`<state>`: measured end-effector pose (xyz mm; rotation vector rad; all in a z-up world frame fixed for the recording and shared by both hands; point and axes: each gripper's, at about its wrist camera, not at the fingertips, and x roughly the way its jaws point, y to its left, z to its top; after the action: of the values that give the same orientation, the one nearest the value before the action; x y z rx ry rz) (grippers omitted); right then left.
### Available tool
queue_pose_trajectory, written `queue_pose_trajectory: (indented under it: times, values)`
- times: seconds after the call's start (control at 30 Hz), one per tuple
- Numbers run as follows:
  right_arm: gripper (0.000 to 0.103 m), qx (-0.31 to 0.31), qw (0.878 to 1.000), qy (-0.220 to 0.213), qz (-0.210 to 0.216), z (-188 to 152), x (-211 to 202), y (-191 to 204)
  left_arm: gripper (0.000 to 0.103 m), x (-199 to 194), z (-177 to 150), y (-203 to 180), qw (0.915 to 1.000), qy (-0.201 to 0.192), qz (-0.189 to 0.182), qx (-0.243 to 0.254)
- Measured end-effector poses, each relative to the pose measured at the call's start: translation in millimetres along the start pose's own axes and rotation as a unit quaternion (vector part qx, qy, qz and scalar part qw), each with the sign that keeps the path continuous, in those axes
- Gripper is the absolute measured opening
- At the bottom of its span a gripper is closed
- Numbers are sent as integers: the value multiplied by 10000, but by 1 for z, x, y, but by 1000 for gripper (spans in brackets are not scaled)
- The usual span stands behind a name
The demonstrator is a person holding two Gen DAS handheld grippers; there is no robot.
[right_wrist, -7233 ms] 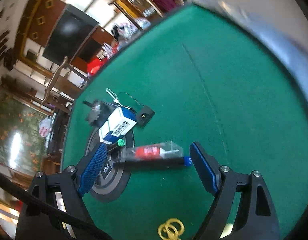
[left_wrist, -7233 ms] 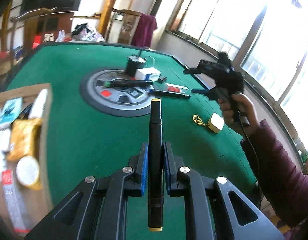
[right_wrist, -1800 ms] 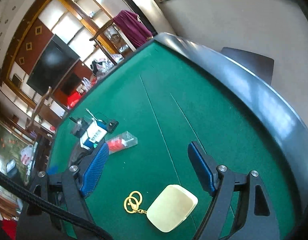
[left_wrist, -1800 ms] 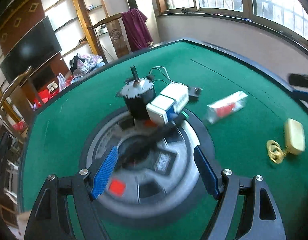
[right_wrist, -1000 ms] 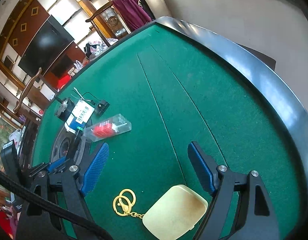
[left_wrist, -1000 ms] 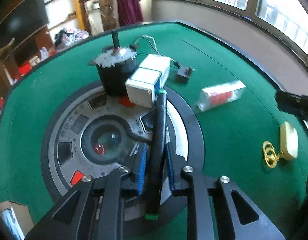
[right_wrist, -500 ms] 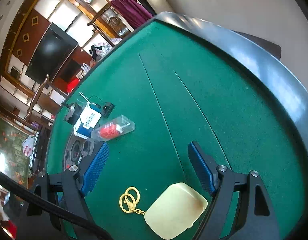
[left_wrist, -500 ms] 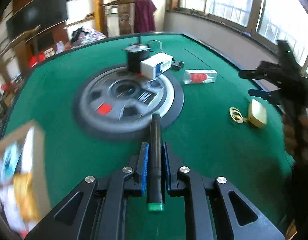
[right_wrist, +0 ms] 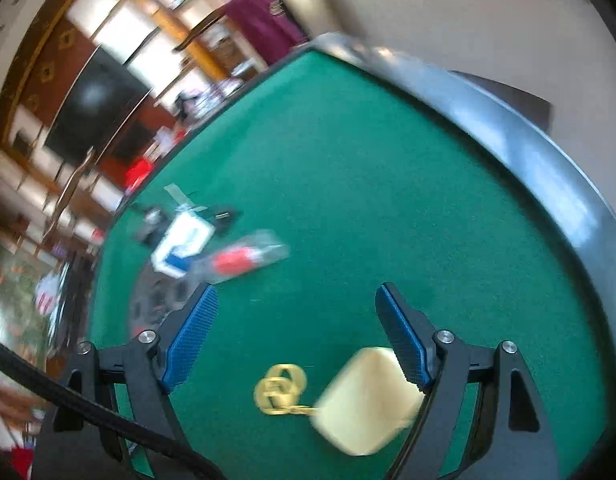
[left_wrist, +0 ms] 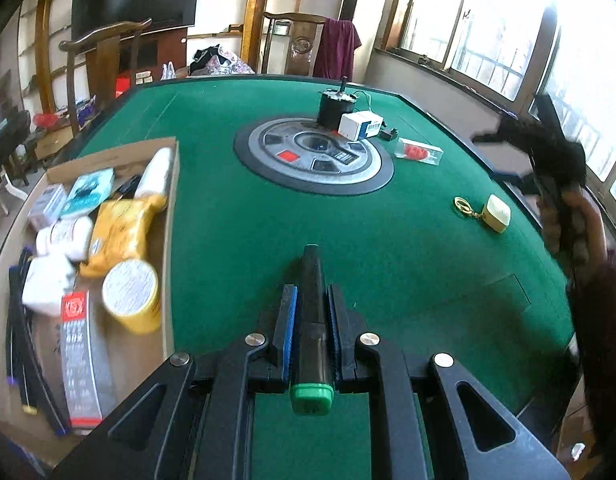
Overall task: Organize objects
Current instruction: 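Carry the green-capped marker to the tray while the right gripper approaches the clear tube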
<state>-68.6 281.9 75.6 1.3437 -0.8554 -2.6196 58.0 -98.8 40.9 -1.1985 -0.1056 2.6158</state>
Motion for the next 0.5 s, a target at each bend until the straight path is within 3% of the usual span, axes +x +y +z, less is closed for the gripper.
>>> queue_pose_trajectory:
  times: [0.1, 0.2, 0.4, 0.5]
  values:
    - [81, -432, 9990, 142, 0, 17, 15, 31, 12, 1, -6, 5, 9998, 48, -49, -165]
    - [81, -1040, 9938, 126, -365, 32, 41, 58, 12, 7, -8, 7, 9993, 196, -100, -310]
    - [81, -1419, 9853, 834, -451, 42, 100, 67, 12, 25, -12, -1, 9984, 468, -118, -302]
    - [82, -1486, 9784, 1434, -77, 31, 114, 63, 12, 31, -11, 0, 9979, 527, -165, -330]
